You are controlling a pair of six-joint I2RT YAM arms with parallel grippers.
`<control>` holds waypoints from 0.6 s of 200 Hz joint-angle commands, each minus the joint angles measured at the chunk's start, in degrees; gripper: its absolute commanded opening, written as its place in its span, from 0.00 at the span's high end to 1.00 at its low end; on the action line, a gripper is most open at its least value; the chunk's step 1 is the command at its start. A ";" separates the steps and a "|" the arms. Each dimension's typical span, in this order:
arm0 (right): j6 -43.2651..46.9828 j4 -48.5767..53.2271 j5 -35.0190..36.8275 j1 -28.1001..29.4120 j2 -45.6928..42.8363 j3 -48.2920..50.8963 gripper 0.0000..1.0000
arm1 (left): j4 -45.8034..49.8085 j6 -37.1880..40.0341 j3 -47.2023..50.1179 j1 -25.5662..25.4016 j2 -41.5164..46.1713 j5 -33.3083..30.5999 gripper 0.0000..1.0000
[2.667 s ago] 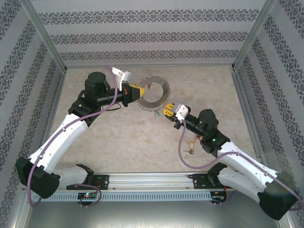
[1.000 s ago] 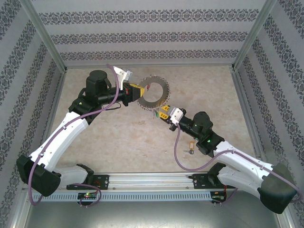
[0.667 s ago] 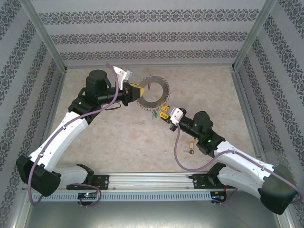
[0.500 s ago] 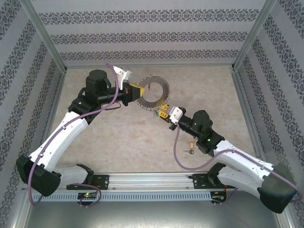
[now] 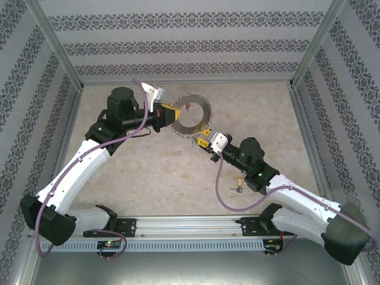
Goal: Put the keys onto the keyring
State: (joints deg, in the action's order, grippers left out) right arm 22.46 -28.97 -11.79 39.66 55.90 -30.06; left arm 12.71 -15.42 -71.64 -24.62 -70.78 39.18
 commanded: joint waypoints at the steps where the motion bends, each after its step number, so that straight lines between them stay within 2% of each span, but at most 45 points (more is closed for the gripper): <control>1: -1.33 -1.09 -0.58 0.87 -1.84 0.15 0.75 | -1.33 -0.96 -2.19 0.61 0.62 -0.25 1.00; 42: -2.09 -0.32 -0.33 1.98 -3.23 1.39 0.76 | -0.49 -0.54 -2.72 0.57 0.68 -1.64 1.00; 120: -1.82 -3.00 1.00 3.23 -0.06 -0.52 0.75 | -0.14 -1.00 -3.07 0.59 0.63 -0.57 1.00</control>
State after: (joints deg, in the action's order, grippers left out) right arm 21.21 -29.23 -11.75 42.22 55.07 -29.50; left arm 13.37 -15.44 -72.66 -24.62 -70.78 37.89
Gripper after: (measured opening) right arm 0.249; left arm 0.130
